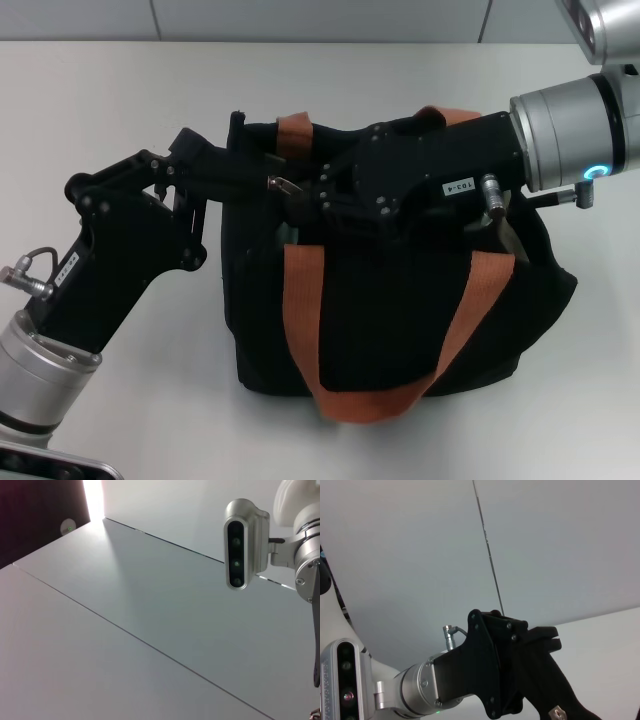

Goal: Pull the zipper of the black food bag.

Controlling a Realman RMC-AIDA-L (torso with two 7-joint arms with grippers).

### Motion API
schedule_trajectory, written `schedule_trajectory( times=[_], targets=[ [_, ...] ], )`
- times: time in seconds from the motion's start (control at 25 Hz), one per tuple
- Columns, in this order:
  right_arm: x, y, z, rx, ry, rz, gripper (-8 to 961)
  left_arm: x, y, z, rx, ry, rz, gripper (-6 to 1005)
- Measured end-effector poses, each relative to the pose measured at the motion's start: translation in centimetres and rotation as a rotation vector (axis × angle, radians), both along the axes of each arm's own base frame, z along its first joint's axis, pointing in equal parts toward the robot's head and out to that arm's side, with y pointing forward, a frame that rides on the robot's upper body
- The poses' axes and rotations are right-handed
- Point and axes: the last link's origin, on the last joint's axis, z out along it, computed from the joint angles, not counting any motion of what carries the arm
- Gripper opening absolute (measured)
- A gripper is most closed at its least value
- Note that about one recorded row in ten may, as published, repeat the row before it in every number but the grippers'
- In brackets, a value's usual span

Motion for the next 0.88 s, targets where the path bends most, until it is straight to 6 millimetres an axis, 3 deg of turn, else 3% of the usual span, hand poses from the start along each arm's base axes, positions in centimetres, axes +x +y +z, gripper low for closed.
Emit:
schedule_trajectory(
  times=[0.88],
  targets=[
    [1.1, 0.0, 1.7, 0.025, 0.023, -0.080, 48, -0.2, 0.0, -0.1, -0.005, 0.007, 0.016, 45]
  ],
)
